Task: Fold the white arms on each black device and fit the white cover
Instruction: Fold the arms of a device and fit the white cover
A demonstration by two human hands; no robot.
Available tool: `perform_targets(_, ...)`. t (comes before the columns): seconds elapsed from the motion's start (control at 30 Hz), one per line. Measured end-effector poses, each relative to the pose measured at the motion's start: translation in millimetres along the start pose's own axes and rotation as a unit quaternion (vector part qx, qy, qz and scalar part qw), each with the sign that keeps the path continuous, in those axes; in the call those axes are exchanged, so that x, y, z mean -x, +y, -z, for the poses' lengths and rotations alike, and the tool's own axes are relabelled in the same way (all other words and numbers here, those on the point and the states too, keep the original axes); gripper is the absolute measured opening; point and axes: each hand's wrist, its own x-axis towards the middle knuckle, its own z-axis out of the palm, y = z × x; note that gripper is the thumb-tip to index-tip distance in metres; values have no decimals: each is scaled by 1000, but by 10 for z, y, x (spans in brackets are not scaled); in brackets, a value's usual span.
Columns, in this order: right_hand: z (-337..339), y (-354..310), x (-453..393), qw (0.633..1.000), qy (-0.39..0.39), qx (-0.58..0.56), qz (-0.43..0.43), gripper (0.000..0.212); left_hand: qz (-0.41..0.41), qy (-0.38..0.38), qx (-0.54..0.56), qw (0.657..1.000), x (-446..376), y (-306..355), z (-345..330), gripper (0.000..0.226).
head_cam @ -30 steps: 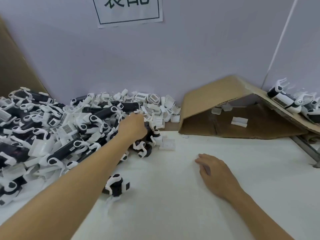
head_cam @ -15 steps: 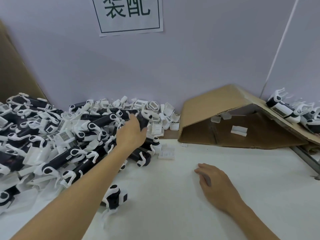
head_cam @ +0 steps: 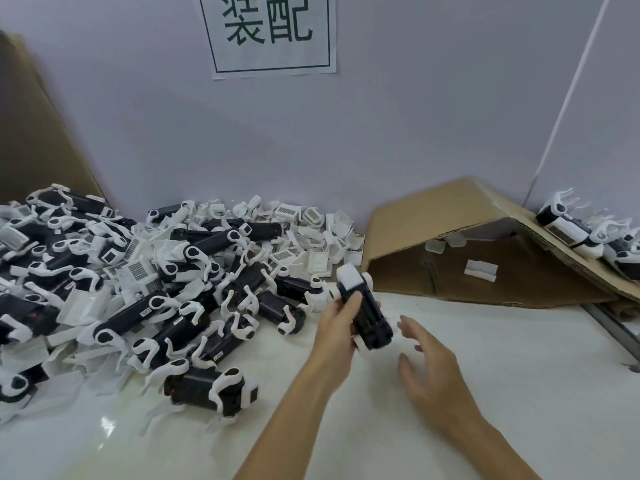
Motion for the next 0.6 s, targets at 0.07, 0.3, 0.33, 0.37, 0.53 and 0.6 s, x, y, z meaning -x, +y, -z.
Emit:
perform_targets(0.07, -71, -86, 34, 997, 4, -74, 20, 73, -10, -3, -2, 1000, 13, -174, -36, 23)
perform_targets(0.3, -276, -224, -91, 990, 64, -114, -53, 83, -47, -5, -43, 998, 10, -310, -148, 18)
perform_targets(0.33, -276, -223, -119, 989, 66, -119, -57, 78, -54, -1, -51, 997, -6, -306, -141, 16)
perform_targets(0.37, -267, -224, -147, 989, 66, -125, -51, 70, -62, 5, -62, 996, -28, -297, -127, 13)
perform_targets(0.53, -241, -292, -280, 986, 84, -142, -10, 40, -79, 21, -88, 993, -162, -226, -59, 12)
perform_targets(0.6, -268, -283, -327, 987, 86, -139, -6, 32, -82, 25, -84, 993, -197, -234, -37, 12)
